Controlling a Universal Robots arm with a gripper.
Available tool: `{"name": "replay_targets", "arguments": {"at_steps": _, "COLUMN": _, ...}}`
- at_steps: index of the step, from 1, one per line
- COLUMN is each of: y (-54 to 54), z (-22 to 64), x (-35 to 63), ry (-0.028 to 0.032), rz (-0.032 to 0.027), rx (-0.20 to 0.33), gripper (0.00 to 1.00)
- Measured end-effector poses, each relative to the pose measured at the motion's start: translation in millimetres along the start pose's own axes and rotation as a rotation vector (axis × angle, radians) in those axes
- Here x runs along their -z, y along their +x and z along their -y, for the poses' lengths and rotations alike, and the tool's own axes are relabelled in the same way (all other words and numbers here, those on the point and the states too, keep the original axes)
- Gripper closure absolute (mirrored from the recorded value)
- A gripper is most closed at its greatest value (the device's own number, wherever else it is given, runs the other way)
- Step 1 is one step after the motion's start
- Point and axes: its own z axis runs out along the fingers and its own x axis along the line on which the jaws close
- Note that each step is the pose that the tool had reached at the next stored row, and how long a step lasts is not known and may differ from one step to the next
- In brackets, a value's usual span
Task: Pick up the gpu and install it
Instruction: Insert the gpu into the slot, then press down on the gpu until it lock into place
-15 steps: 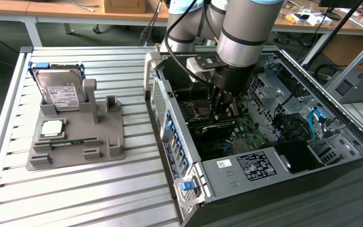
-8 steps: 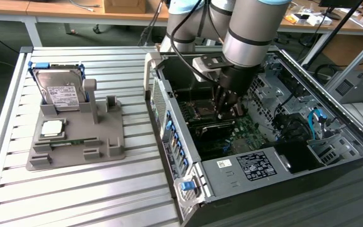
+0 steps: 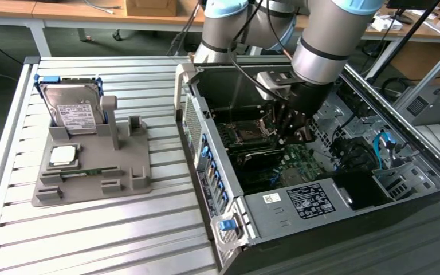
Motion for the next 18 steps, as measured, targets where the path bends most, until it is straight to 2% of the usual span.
{"name": "replay_targets", "arguments": {"at_steps": 1, "y": 0.0, "z": 7.0, "x": -0.9, "ry": -0.0046, "rz": -0.0001, "rx": 0.0, "gripper": 0.89}}
{"name": "replay_targets", "arguments": {"at_steps": 3, "y": 0.0, "z": 10.3, "x": -0.9, "ry": -0.0067, "rz": -0.0009, "rx": 0.0, "gripper": 0.89}}
{"name": "replay_targets", "arguments": {"at_steps": 18, "y": 0.0, "z": 9.6, "x": -1.0, "ry": -0.0067, "rz": -0.0007, "rx": 0.0, "gripper": 0.89}}
